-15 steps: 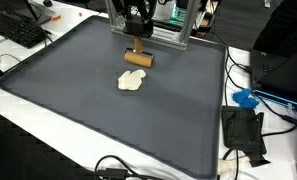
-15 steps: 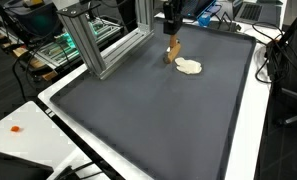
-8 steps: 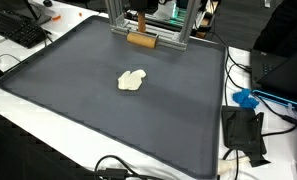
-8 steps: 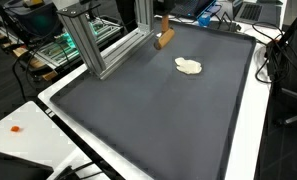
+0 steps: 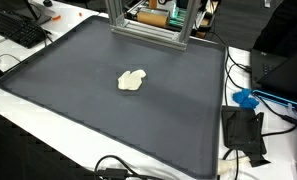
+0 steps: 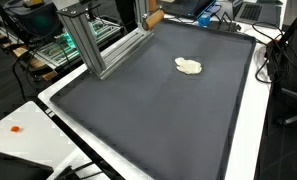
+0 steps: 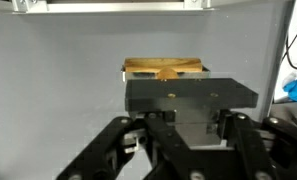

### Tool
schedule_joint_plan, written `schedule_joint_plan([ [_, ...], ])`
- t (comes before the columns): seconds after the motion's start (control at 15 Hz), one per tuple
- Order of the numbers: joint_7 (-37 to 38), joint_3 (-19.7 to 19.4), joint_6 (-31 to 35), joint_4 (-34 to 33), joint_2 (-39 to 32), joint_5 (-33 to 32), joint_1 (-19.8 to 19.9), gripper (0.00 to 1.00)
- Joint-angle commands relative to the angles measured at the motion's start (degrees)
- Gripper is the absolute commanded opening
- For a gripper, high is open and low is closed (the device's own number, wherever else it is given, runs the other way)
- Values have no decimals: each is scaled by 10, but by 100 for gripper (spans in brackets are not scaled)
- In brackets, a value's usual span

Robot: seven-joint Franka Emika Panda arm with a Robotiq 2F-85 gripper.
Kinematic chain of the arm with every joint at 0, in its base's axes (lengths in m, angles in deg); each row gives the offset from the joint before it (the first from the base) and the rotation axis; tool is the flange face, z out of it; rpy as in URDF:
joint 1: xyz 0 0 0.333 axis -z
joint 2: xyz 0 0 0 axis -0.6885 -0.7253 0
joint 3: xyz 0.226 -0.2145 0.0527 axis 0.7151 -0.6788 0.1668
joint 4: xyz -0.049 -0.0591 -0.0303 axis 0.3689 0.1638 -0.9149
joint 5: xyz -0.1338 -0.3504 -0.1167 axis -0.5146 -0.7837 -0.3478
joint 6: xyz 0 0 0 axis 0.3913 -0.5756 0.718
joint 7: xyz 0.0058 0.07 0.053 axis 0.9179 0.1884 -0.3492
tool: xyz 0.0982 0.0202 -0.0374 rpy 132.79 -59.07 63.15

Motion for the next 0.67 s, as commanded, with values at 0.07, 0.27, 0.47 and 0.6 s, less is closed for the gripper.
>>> schedule_joint_plan([
  [0.07,19,12,-9,61,87,20,-17,23],
  [0.27,31,21,-12,88,123,30,-29,23],
  [0.47,41,31,-21,109,155,30,-37,23],
  [0.6,46,36,-34,120,173,24,-39,23],
])
